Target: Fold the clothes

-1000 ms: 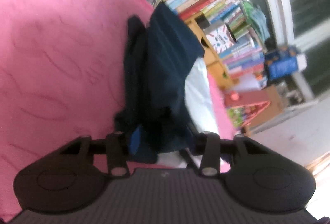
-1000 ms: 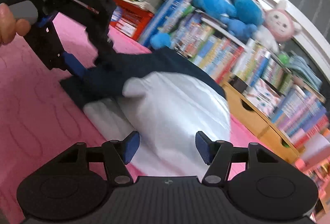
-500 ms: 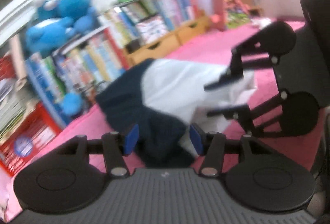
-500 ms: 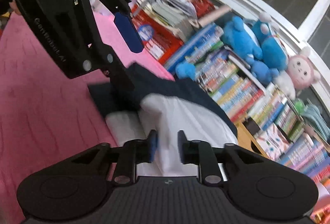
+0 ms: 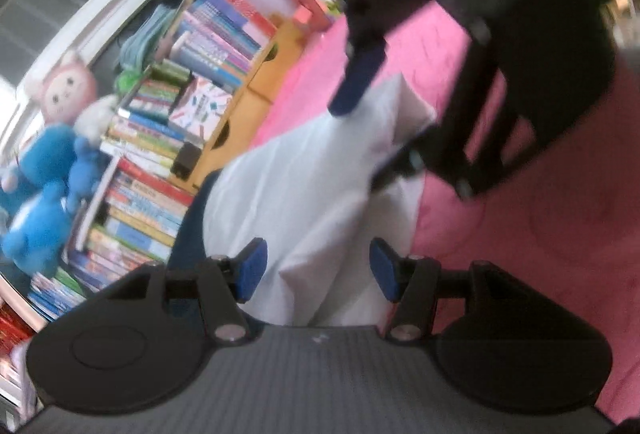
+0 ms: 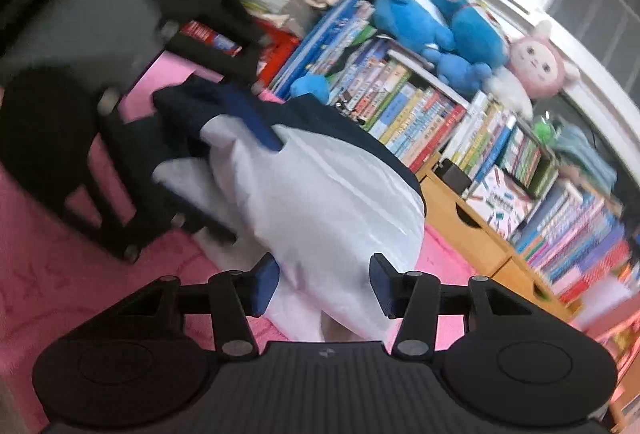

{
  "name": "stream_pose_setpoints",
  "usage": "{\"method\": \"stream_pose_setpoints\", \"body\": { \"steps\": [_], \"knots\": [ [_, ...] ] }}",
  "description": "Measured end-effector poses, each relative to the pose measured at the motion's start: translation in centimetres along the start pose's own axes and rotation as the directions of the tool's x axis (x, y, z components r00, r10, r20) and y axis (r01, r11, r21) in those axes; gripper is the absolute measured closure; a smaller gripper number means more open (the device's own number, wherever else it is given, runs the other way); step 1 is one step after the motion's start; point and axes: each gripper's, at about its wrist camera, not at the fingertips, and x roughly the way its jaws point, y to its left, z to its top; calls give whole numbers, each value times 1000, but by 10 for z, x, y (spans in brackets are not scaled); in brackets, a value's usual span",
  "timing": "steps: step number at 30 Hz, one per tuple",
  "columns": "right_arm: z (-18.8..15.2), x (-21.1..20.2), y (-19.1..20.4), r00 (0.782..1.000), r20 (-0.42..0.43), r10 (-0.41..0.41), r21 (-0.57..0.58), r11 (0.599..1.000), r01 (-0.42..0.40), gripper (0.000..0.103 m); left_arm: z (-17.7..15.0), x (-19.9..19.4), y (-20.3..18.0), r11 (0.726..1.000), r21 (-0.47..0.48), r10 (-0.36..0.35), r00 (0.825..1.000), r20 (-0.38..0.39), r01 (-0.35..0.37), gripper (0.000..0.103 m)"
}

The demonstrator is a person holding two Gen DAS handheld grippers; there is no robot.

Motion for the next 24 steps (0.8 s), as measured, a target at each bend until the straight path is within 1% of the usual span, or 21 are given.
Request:
{"method": "stream_pose_setpoints", "body": {
  "steps": [1, 2, 3, 4, 6, 8, 10, 12, 13, 14, 16, 19, 22, 24],
  "knots": [
    [1, 0, -5, 1000, 4, 6, 37, 999, -6, 57, 0, 2, -1, 1000, 13, 17, 1000, -4, -17, 47],
    [1, -1, -8, 1000, 7, 11, 67, 998, -11, 58, 0, 5, -2, 999, 22, 38, 999, -9, -38, 50],
    [2, 0, -11, 1000, 9, 15, 90, 996, -16, 58, -1, 8, -3, 998, 27, 61, 998, -18, -60, 67],
    [2, 0, -12, 1000, 5, 15, 94, 995, -15, 58, -1, 10, -3, 997, 23, 74, 997, -27, -73, 76],
    [2, 2, -8, 1000, -9, 6, 71, 997, -5, 58, -2, 9, 0, 998, 3, 67, 997, -29, -67, 83],
    [1, 4, -4, 999, -29, -13, 41, 999, 14, 58, -4, 4, -2, 997, 15, 74, 997, -26, -74, 88],
    [-2, 8, 0, 997, -58, -55, 11, 998, 56, 58, -8, -2, -4, 996, 27, 83, 996, -24, -83, 91],
    [-4, 10, -4, 993, -72, -91, 34, 995, 94, 60, -13, -8, -5, 996, 27, 90, 996, -24, -89, 93],
    [-5, 10, -8, 991, -81, -105, 54, 992, 110, 63, -16, -12, -4, 995, 21, 96, 995, -25, -95, 94],
    [-6, 9, -11, 990, -90, -112, 69, 991, 118, 63, -18, -15, -4, 995, 16, 101, 994, -29, -100, 94],
    [-10, 8, -16, 988, -104, -115, 89, 988, 125, 63, -23, -20, -4, 994, 9, 112, 993, -41, -112, 95],
    [-15, 6, -18, 985, -124, -121, 106, 985, 134, 70, -33, -25, -4, 993, -8, 119, 989, -84, -120, 95],
    [-19, 5, -24, 985, -140, -103, 154, 980, 125, 70, -44, -29, -2, 991, -34, 121, 984, -130, -126, 95],
    [-20, 4, -24, 985, -143, -97, 165, 979, 120, 70, -48, -33, -1, 990, -56, 120, 981, -149, -130, 95]
  ]
}}
